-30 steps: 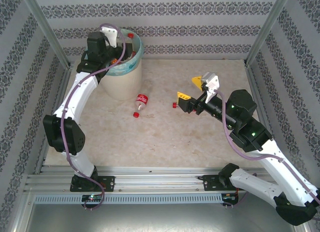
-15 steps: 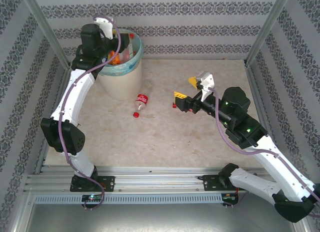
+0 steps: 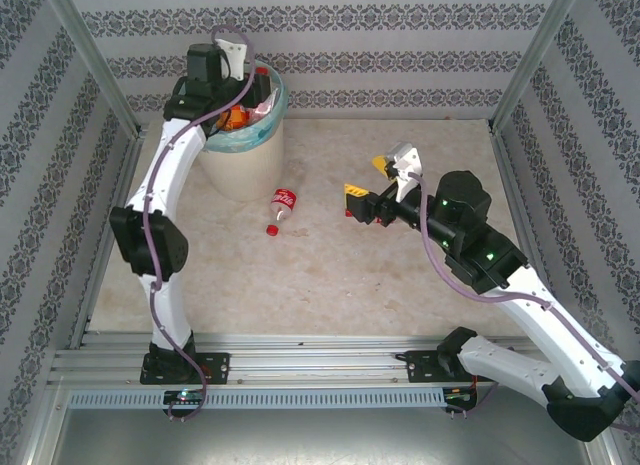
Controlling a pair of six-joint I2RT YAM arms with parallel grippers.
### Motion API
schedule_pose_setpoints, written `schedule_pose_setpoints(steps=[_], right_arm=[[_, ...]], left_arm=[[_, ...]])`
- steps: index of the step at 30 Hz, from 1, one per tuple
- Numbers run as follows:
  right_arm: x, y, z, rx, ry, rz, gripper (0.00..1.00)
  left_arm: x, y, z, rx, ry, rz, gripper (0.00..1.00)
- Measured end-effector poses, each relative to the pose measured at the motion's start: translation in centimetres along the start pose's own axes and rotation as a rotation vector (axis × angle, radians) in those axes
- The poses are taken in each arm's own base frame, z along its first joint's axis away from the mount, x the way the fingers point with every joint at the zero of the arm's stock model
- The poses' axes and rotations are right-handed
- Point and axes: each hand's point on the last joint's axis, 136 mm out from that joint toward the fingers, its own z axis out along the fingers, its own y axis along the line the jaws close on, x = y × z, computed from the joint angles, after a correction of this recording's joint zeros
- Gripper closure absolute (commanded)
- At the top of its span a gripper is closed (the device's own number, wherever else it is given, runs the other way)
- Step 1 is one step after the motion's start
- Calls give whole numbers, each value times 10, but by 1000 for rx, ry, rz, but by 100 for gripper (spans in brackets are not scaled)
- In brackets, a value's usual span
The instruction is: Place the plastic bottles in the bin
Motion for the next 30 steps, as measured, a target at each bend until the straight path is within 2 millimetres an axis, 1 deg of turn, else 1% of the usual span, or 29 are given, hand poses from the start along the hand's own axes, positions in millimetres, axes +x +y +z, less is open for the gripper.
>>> schedule_pose_setpoints(steps=[2, 4, 6, 8, 10, 13, 15, 18, 20, 25, 28, 30], right_arm=[[3, -1, 4, 0, 11, 2, 21], [5, -1, 6, 0, 19, 4, 21], [7, -1, 6, 0, 25, 4, 21], [8, -1, 6, 0, 28, 4, 21], [8, -1, 6, 0, 29, 4, 21], [9, -1, 6, 1, 34, 4, 21], [10, -1, 6, 1, 36, 2, 21], [10, -1, 6, 1, 37, 2, 21], [11, -1, 7, 0, 39, 2, 21], [11, -1, 7, 0, 42, 2, 21], [11, -1, 7, 0, 42, 2, 21], [12, -2, 7, 1, 43, 3, 21]], left_arm=[[-6, 2, 6, -1, -3, -12, 70], [-14, 0, 7, 0, -14, -13, 72], [-22, -6, 7, 5, -27, -3, 72], [-23, -14, 7, 2, -22, 14, 73], [-18, -22, 7, -4, 4, 33, 76], [-1, -30, 10, -15, 65, 53, 83], [14, -28, 14, -33, 110, 61, 87], [36, -16, 20, -67, 164, 62, 89], [38, -15, 17, -78, 153, 67, 94], [49, -6, -1, -111, 150, 43, 100], [52, 3, -6, -121, 139, 13, 100], [52, 5, -6, -117, 134, -1, 100]])
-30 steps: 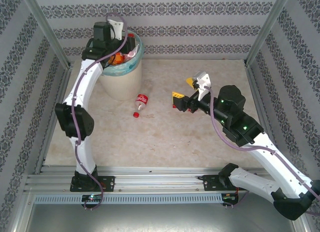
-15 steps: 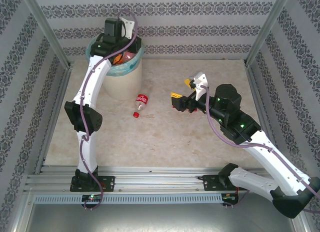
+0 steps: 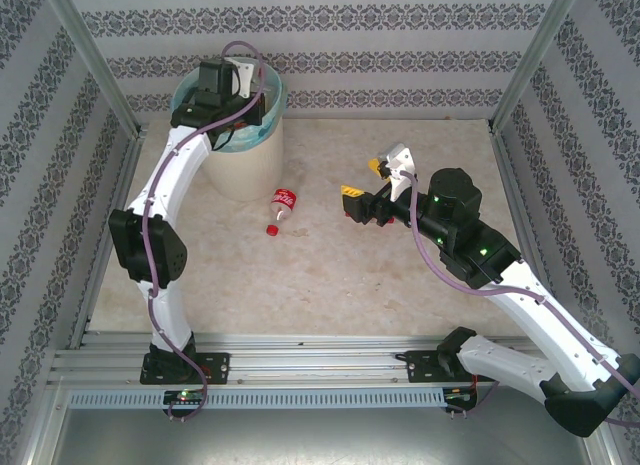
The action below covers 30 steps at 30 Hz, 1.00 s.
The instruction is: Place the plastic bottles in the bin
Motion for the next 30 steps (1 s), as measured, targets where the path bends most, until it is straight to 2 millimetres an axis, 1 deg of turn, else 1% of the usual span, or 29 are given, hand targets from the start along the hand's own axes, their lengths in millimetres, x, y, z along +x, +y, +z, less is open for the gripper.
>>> schedule_pose_setpoints(steps=[6, 7, 10, 11, 13, 14, 16, 18, 20, 22, 24, 27, 29, 30], right_arm=[[1, 0, 1, 0, 4, 1, 21], [2, 0, 1, 0, 6, 1, 21], [3, 0, 2, 0, 11, 3, 21], [3, 0, 2, 0, 13, 3, 21], [4, -1, 2, 5, 19, 4, 21], [5, -3, 3, 15, 25, 6, 21], [4, -7, 5, 34, 38, 11, 20], [5, -14, 8, 62, 64, 20, 19], [7, -23, 12, 92, 92, 33, 19], [12, -33, 16, 127, 126, 51, 19], [21, -46, 21, 163, 171, 82, 18], [39, -70, 25, 230, 252, 145, 17], [54, -91, 26, 288, 313, 202, 16], [62, -104, 27, 322, 344, 236, 16]], left_arm=[[0, -2, -1, 65, 4, -86, 97], [0, -1, -1, 77, 6, -106, 95], [-4, 0, -5, 115, 4, -158, 84], [-6, 0, -6, 127, 1, -174, 81], [-14, 1, -10, 145, -10, -202, 79], [-21, 1, -14, 151, -25, -213, 78], [-37, 1, -23, 160, -59, -221, 73], [-57, -6, -37, 183, -102, -220, 67], [-75, -13, -52, 207, -146, -216, 65], [-84, -20, -66, 225, -171, -212, 65], [-90, -25, -80, 234, -191, -207, 65], [-88, -29, -98, 236, -201, -210, 65], [-80, -33, -109, 237, -197, -210, 64], [-75, -36, -115, 233, -194, -203, 61]])
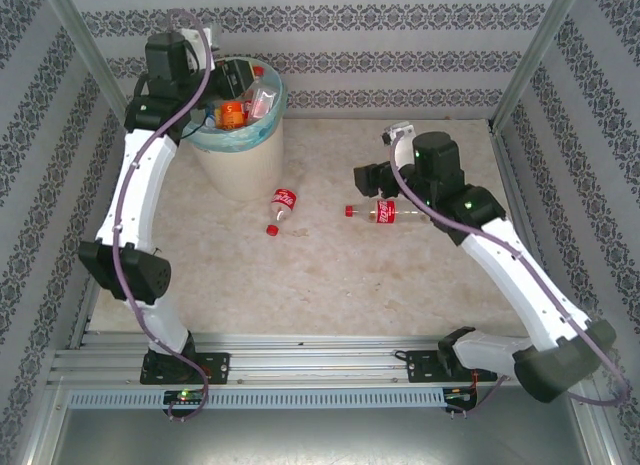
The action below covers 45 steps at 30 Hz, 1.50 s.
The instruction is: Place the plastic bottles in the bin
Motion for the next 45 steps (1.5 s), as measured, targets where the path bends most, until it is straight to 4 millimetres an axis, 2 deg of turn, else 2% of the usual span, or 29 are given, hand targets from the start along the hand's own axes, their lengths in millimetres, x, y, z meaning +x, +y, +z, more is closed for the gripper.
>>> schedule_pose_setpoints(steps=[3, 6, 8, 11, 16, 19, 21, 26, 30, 33, 39, 45], right_arm=[[17, -34, 18, 75, 96, 94, 16], [41, -53, 35, 119, 194, 150, 16], [54, -53, 46, 115, 246, 164, 16], [73, -50, 61, 117, 318, 164, 14], [104, -62, 84, 149, 432, 61, 11], [127, -70, 94, 132, 505, -82, 10], [141, -77, 100, 114, 562, -168, 9], [158, -105, 106, 69, 620, -241, 7], [158, -129, 104, 47, 612, -275, 6], [165, -140, 105, 35, 622, -316, 6], [199, -147, 122, -5, 699, -354, 6], [224, -152, 136, -21, 758, -344, 11]], left_arm=[[16, -14, -9, -21, 9, 66, 55], [42, -39, -12, 0, 35, 145, 54], [63, -51, -17, 22, 58, 181, 53], [99, -58, -29, 19, 93, 243, 47], [167, -80, -50, 96, 167, 350, 45], [199, -77, -58, 116, 209, 363, 44], [216, -69, -60, 108, 233, 360, 39], [248, -53, -61, 98, 267, 342, 34], [266, -44, -61, 89, 292, 317, 34], [269, -42, -60, 86, 292, 308, 34], [264, -43, -58, 84, 269, 307, 33], [263, -42, -59, 73, 264, 309, 32]])
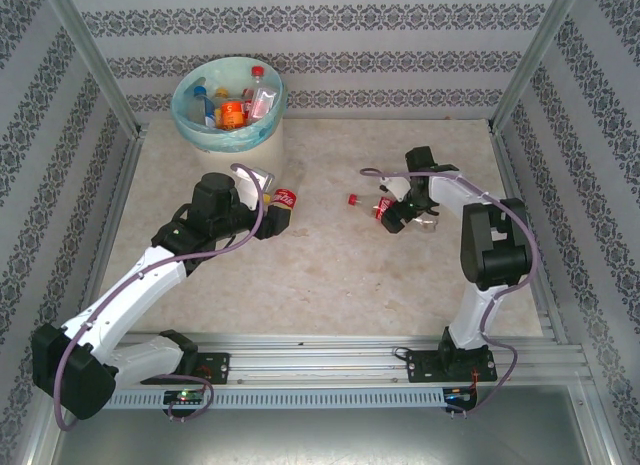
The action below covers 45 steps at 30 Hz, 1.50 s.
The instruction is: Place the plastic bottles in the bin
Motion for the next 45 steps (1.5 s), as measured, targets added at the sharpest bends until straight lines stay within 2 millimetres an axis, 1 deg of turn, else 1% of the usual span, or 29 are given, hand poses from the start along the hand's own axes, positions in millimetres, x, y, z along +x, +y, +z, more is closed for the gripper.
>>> schedule_pose_setpoints(steps=[2, 6, 14, 21, 26, 28, 30, 32, 35, 37, 41, 45], right_arm=[[0, 1, 1, -5, 0, 0, 14], [-1, 4, 2, -24, -8, 9, 26], [0, 7, 5, -36, 0, 15, 25], [-1, 6, 5, -38, 3, 37, 43], [-3, 7, 3, -36, -2, 51, 46], [-6, 8, -3, -30, -13, 63, 47], [-9, 8, -14, -19, -41, 77, 47], [-15, 8, -30, -6, -82, 94, 48], [-26, 9, -59, 14, -162, 121, 48], [-32, 14, -81, 15, -231, 141, 49], [-42, 32, -127, -9, -386, 164, 50], [-58, 65, -181, -75, -573, 134, 50]], left_arm=[[-1, 1, -1, -8, -5, 1, 32], [-2, 2, -2, -16, -10, 2, 32], [-3, 4, -3, -30, -12, 2, 30], [-4, 7, -3, -43, -15, -6, 27], [-6, 9, -6, -61, -27, -14, 25], [-10, 9, -9, -65, -40, -20, 25], [-16, 8, -11, -65, -55, -24, 24], [-23, 7, -13, -65, -73, -28, 23], [-35, 6, -15, -64, -117, -46, 22], [-44, 5, -16, -59, -147, -61, 22], [-66, 0, -10, -22, -193, -85, 22], [-90, -11, -4, 48, -243, -110, 22]])
